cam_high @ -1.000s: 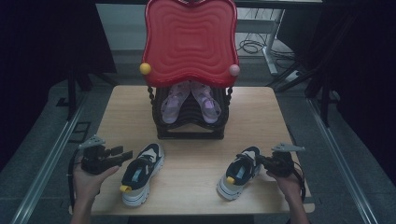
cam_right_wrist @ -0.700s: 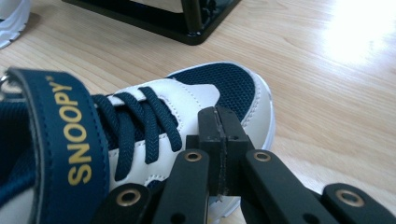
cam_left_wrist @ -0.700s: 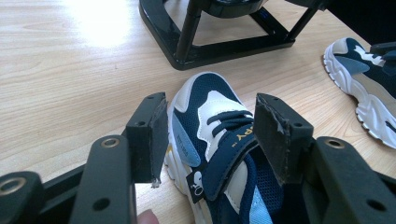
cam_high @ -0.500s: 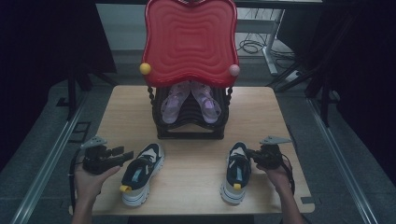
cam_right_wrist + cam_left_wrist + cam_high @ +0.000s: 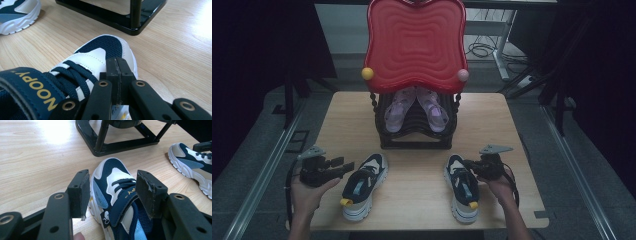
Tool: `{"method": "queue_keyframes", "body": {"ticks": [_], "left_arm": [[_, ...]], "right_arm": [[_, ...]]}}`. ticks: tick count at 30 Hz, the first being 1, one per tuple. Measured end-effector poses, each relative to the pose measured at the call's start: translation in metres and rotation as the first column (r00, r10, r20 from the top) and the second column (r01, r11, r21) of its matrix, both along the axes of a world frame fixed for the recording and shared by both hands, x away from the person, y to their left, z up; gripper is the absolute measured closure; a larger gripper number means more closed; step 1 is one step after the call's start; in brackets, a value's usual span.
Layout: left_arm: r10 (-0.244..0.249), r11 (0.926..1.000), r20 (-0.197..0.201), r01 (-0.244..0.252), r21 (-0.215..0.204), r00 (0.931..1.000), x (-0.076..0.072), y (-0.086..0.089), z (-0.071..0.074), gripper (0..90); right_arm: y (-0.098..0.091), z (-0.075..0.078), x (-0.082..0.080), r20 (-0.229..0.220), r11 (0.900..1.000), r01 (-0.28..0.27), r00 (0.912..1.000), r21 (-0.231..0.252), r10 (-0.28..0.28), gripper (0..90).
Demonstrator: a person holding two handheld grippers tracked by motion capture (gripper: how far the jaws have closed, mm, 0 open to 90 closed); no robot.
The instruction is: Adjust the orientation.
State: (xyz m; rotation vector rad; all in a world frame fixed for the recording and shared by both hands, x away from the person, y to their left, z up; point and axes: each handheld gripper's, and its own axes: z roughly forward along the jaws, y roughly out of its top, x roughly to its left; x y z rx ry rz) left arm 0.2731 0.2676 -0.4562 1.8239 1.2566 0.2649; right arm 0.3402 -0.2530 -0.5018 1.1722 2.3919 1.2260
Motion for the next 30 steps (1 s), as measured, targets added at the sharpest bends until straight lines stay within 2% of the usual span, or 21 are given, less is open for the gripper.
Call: {"method": "queue_keyframes", "body": {"ticks": [9,18,24,30], "left_arm": [[-0.005,1.0,-0.004,0.005,0.002,1.0,0.001,-0.002,-0.001,45.7],[-0.006,1.0,-0.003,0.006,0.004,1.0,0.0,-0.002,-0.001,45.7],[-0.004,1.0,-0.002,0.004,0.004,1.0,0.0,-0.001,-0.001,45.7],[-0.002,1.0,0.002,0.002,0.002,1.0,0.0,0.0,0.0,45.7]], "right_arm": [[0.009,-0.001,0.001,-0.004,0.9977,-0.058,0.9983,0.036,0.058,89.5],[0.019,-0.001,0.004,0.005,0.9902,-0.136,0.9908,0.034,0.136,89.5],[0.022,-0.001,0.007,0.013,0.9864,-0.16,0.9871,0.037,0.16,89.4],[0.02,0.001,0.006,0.023,0.9874,-0.152,0.9883,0.045,0.151,89.4]]}}
